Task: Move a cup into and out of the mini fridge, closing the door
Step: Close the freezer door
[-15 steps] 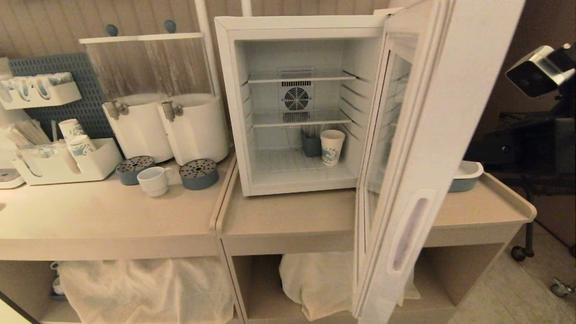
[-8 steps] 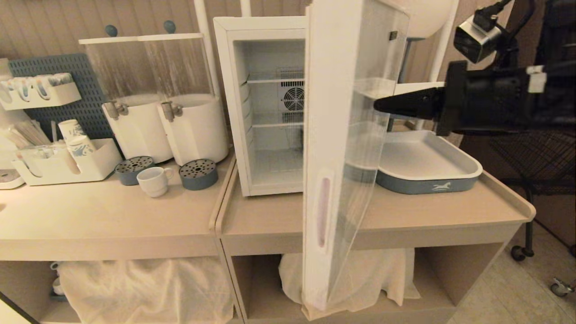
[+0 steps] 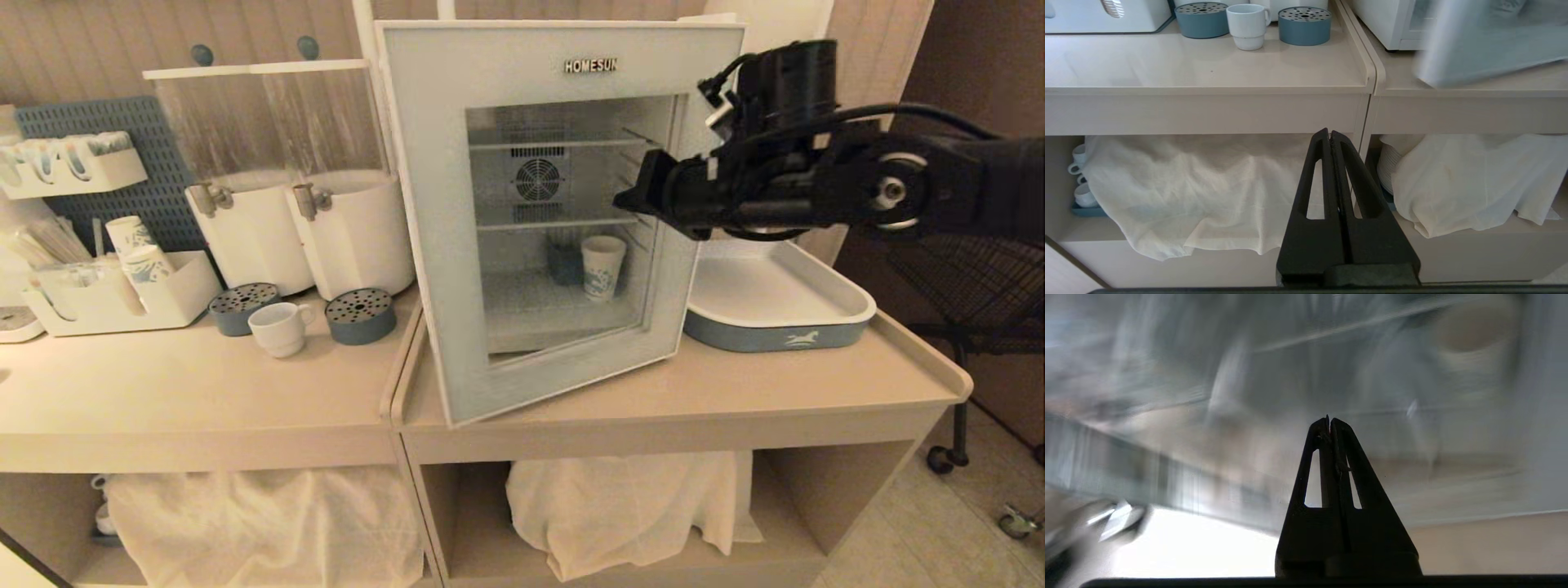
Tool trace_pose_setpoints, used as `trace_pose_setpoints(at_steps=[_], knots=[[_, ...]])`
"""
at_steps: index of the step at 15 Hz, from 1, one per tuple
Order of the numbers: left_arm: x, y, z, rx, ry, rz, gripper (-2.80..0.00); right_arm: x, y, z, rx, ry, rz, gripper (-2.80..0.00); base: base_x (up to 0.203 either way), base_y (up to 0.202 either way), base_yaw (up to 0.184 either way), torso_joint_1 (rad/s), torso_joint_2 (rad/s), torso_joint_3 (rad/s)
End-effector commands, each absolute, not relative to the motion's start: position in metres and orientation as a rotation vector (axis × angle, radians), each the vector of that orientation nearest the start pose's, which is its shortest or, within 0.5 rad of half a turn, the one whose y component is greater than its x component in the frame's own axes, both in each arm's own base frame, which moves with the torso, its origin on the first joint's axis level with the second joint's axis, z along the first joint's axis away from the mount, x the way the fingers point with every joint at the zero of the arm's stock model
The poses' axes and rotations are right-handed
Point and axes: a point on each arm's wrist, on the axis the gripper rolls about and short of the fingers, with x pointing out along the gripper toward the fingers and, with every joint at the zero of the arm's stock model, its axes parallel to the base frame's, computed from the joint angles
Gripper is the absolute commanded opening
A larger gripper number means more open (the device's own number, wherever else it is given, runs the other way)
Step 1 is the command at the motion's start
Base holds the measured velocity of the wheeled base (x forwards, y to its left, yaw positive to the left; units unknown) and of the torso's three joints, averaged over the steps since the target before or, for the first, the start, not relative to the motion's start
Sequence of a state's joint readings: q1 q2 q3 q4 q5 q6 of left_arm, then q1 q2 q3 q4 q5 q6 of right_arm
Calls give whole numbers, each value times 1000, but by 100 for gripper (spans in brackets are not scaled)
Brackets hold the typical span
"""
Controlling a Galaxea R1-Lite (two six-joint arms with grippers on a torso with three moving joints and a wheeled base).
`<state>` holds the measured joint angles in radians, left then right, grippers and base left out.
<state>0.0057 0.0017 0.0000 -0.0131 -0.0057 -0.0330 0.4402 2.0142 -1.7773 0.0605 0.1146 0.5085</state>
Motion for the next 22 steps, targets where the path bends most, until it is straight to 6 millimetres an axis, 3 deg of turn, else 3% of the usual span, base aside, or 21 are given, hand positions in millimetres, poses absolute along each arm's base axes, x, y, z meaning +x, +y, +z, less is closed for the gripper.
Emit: trace_pose_setpoints(at_steps=[1, 7, 9, 12, 15, 19, 22], knots=[[-23, 0, 77, -34, -12, 0, -280, 397, 186, 241, 391, 457, 356, -280, 0, 0, 0, 0, 0, 0], [-23, 0, 77, -34, -12, 0, -280, 430, 183, 222, 336, 421, 212, -280, 0, 0, 0, 0, 0, 0], [-23, 0, 77, -34, -12, 0, -280, 426, 181, 225, 329, 429, 206, -280, 0, 0, 0, 0, 0, 0], [-23, 0, 77, -34, -12, 0, -280, 400, 169, 253, 331, 414, 214, -280, 0, 0, 0, 0, 0, 0], [-23, 0, 77, -34, -12, 0, -280, 346, 148, 287, 310, 395, 233, -280, 0, 0, 0, 0, 0, 0], [-23, 0, 77, -35, -11, 1, -280, 234, 98, 335, 349, 289, 225, -280, 0, 0, 0, 0, 0, 0], [-23, 0, 77, -35, -11, 3, -280, 146, 50, 350, 393, 189, 96, -280, 0, 0, 0, 0, 0, 0]])
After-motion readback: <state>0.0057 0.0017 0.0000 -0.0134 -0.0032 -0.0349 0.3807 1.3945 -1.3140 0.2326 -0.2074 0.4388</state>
